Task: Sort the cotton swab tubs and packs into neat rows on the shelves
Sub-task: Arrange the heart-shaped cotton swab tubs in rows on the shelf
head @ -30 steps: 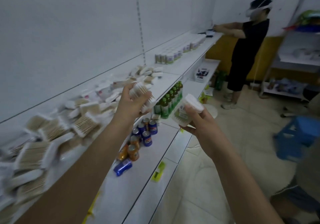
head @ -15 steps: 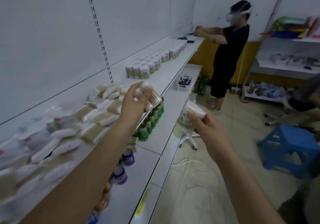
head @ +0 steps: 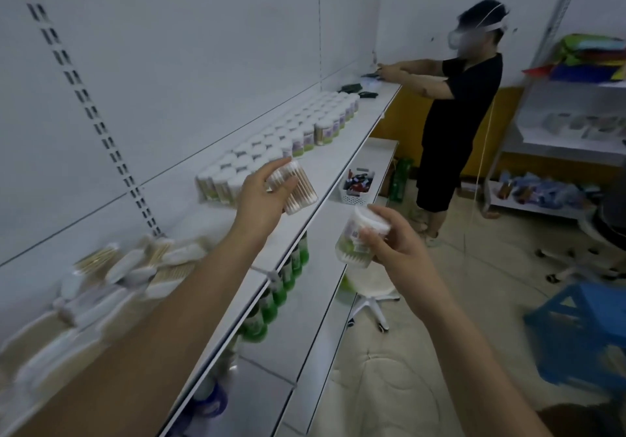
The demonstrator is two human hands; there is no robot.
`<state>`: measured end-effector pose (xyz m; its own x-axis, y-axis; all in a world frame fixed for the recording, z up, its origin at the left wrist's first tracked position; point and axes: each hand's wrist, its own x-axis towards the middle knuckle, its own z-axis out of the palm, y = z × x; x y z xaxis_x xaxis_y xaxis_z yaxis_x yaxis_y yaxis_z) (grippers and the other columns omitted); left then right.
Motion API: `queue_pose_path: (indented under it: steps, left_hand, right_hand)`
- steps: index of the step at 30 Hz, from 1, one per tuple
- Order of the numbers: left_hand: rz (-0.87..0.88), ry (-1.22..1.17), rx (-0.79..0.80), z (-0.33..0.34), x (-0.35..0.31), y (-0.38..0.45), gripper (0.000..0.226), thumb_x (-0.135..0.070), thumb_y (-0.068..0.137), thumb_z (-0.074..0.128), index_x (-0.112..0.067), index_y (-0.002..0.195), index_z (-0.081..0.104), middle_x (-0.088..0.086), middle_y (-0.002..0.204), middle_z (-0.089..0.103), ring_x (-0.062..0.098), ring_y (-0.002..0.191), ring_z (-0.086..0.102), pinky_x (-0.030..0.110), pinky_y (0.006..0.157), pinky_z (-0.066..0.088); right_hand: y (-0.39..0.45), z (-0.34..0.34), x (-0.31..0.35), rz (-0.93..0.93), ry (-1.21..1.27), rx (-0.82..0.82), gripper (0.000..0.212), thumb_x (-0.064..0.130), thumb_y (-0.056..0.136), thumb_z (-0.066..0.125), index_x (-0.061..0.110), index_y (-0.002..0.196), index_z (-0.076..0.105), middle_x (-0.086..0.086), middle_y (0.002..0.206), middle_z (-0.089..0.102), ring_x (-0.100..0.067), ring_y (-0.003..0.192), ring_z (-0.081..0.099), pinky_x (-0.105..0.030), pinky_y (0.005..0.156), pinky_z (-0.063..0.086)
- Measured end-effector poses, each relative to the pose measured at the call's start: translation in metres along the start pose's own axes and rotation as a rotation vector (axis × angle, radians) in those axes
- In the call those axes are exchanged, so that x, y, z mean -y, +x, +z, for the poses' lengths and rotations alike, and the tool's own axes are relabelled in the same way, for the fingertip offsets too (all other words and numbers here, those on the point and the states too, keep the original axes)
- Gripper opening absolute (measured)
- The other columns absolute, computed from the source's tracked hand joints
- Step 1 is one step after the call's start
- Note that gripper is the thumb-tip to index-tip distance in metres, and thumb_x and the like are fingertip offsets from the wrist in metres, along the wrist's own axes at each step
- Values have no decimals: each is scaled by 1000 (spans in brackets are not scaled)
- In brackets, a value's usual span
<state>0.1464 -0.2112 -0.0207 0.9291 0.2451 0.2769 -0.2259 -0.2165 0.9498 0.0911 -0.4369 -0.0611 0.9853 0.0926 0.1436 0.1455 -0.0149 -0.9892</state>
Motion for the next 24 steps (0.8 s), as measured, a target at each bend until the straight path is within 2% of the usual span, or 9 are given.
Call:
queue_pose_path:
  steps: [2, 4, 8, 12, 14, 16, 20, 22, 24]
  left_hand:
    - [10, 14, -19, 20, 8, 30, 26, -20, 95, 67, -38, 114, 69, 5, 129, 59, 19, 107, 66, 49, 85, 60]
    - [3, 36, -53, 40, 11, 58, 23, -19, 95, 68, -29, 115, 65, 4, 120, 60, 18, 102, 66, 46, 79, 62]
    - [19, 138, -81, 73, 22, 114, 28, -25, 92, 71, -28, 118, 59, 12, 127, 50, 25, 103, 64, 39, 69, 63]
    - [-39, 272, -90, 95, 42, 155, 44, -33, 91, 71, -27, 132, 56, 4, 125, 41, 19, 101, 62, 43, 83, 61]
    - [-52, 356, -79, 104, 49, 171, 44, -36, 91, 71, -29, 132, 55, 3, 126, 41, 15, 95, 60, 41, 90, 57]
    - [-38, 449, -78, 112, 53, 190, 46, -35, 92, 70, -28, 134, 53, 3, 129, 39, 12, 92, 56, 29, 91, 50]
    - [113, 615, -62, 128, 56, 234, 53, -31, 91, 71, -17, 137, 49, 3, 135, 43, 8, 112, 46, 16, 91, 35]
    - [190, 700, -34, 133, 58, 254, 55, -34, 90, 71, -17, 136, 48, -1, 135, 47, 5, 113, 45, 17, 87, 35]
    - [245, 766, 8, 137, 62, 268, 55, -40, 89, 71, -21, 135, 48, -4, 132, 51, 12, 114, 52, 26, 88, 42]
  right_hand:
    - [39, -15, -11, -17, -23, 22, 40, 29, 94, 65, 31, 133, 54, 5, 119, 65, -9, 99, 68, -32, 86, 57]
    - [78, -31, -17, -21, -40, 40, 40, 30, 94, 65, 32, 132, 54, 6, 121, 64, -6, 99, 66, -25, 79, 55]
    - [154, -61, -24, -39, -75, 82, 37, 31, 95, 64, 35, 131, 53, 6, 118, 64, -8, 98, 66, -23, 75, 54]
    - [221, -73, -35, -63, -101, 104, 35, 34, 96, 62, 38, 130, 52, 8, 116, 63, -4, 91, 63, -18, 66, 49]
    - [248, -73, -43, -79, -129, 135, 36, 36, 96, 62, 40, 130, 52, 10, 120, 62, -5, 99, 63, -20, 71, 51]
    - [275, -73, -48, -92, -163, 165, 39, 35, 96, 62, 38, 134, 51, 12, 123, 59, -5, 104, 62, -20, 77, 54]
    - [337, -66, -60, -130, -248, 169, 42, 32, 97, 61, 35, 137, 49, 14, 127, 55, -8, 112, 57, -23, 87, 51]
    - [368, -62, -69, -185, -329, 175, 47, 34, 97, 61, 32, 142, 46, 11, 136, 50, -10, 119, 53, -30, 98, 48]
    - [398, -59, -79, -235, -434, 203, 52, 34, 97, 61, 28, 145, 43, 11, 138, 47, -3, 119, 48, -31, 102, 45]
